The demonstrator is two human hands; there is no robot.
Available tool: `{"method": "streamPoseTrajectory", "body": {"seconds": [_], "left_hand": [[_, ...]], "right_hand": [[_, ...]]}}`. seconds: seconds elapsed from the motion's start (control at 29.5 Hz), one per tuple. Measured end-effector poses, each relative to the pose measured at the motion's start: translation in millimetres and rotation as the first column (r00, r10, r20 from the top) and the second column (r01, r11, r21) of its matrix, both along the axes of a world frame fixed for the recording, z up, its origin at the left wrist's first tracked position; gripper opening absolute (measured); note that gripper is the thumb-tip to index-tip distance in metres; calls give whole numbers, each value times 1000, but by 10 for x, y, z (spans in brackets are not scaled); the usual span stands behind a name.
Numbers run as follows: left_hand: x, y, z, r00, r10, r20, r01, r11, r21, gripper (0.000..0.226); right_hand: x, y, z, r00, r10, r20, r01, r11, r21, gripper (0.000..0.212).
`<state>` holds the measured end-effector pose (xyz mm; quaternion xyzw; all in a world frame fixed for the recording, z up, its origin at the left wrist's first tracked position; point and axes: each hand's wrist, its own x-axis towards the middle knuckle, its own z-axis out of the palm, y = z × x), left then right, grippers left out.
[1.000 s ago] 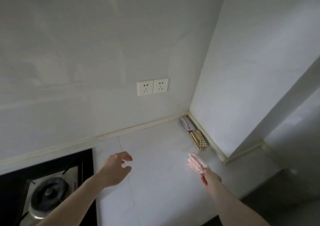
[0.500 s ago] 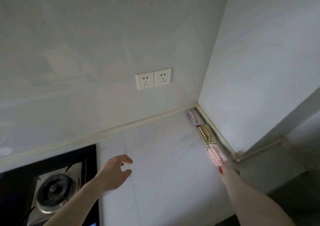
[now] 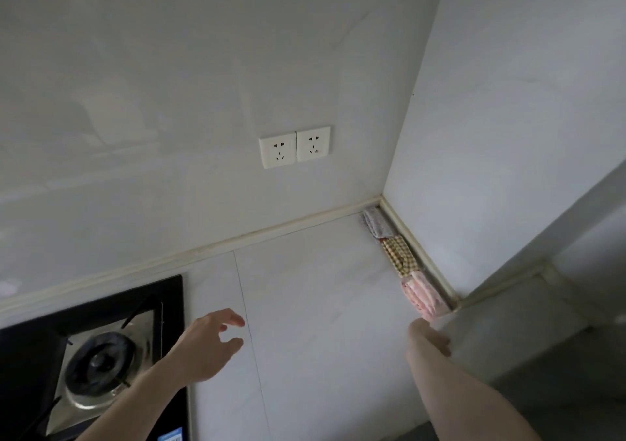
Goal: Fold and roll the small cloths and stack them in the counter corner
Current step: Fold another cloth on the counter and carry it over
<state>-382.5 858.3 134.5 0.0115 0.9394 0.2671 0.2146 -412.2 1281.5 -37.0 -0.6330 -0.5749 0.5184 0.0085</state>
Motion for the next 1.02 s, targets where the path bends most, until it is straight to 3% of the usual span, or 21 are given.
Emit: {"method": "streamPoseTrajectory", "body": {"seconds": [0.07,0.2,0.37,0.54,0.68,0.81,1.02], "left_hand": [[105,-118,-14,1000,26,8,-26,1000,7,27],[423,-427,27,997,81,13,-80,997,-4,27],[974,-853,121,983,181,21,-181,983,2,29],[1859,-1481,225,945,327,-2,-327,945,-21,33],[2695,-2039,278,901,434,-16,-434,901,-22,34],[3551,-2582,305,843,534,-61,-536,844,-32,37],[4641,-3289,307,728,680,-89,-684,729,-22,37]], "right_hand": [[89,-315,216,999,-5,48,2,998,62,62],[201,-923,317,970,215,116,-224,972,70,55],[400,-1744,443,801,596,55,-598,794,106,54],[799,-2951,974,564,807,-175,-802,586,117,55],[1334,-3849,1331,295,913,-280,-911,357,204,51],[1979,-4664,1552,38,933,-358,-956,138,258,48],[2878,-5642,1705,-292,893,-344,-937,-194,291,46]]}}
